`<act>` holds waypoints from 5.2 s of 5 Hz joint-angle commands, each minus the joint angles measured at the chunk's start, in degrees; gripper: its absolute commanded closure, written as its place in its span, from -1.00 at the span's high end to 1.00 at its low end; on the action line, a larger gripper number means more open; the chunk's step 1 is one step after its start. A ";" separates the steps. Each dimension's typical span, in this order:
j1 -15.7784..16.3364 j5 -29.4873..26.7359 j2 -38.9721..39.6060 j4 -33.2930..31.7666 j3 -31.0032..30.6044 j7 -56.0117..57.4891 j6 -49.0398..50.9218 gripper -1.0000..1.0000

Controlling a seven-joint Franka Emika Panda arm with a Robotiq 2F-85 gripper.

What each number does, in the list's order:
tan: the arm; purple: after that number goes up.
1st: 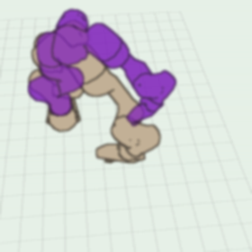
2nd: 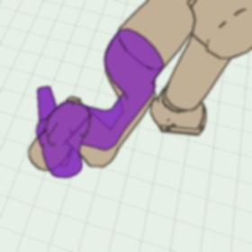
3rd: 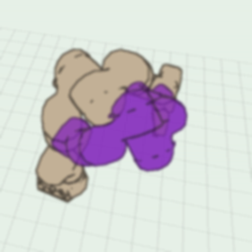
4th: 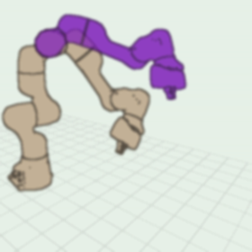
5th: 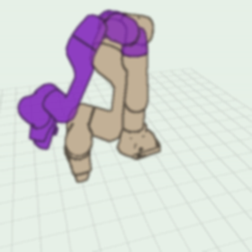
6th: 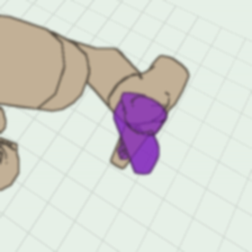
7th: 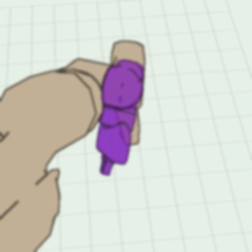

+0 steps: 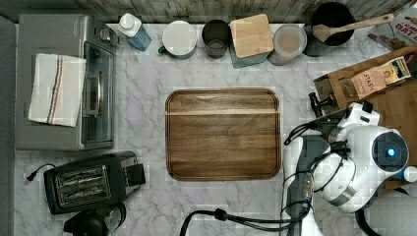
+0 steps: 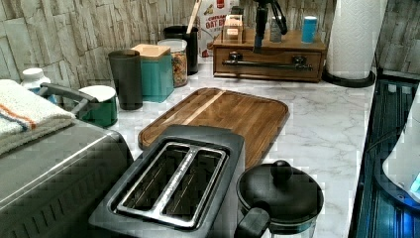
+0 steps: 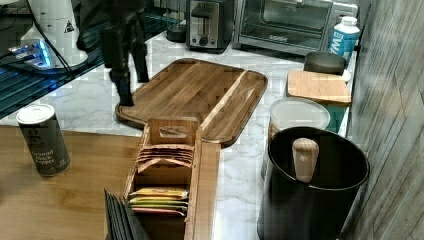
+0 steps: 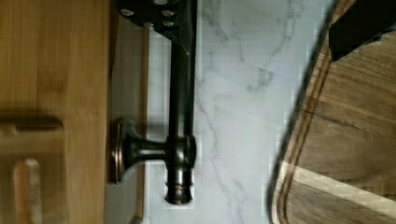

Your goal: Open the drawer.

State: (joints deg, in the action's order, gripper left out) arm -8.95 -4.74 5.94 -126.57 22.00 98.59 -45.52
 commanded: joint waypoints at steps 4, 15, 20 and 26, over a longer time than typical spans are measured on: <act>-3.69 -17.40 10.33 0.24 -2.47 18.39 -16.16 1.00; 24.52 -3.02 -7.40 -34.98 -5.98 -19.04 -24.35 1.00; 24.73 -10.52 -11.65 -35.33 -9.90 -12.40 -20.44 1.00; 25.52 -10.31 -11.66 -35.33 -9.07 -12.51 -20.46 1.00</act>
State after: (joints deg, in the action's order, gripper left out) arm 8.05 -14.42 -1.56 -156.67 21.15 84.49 -71.84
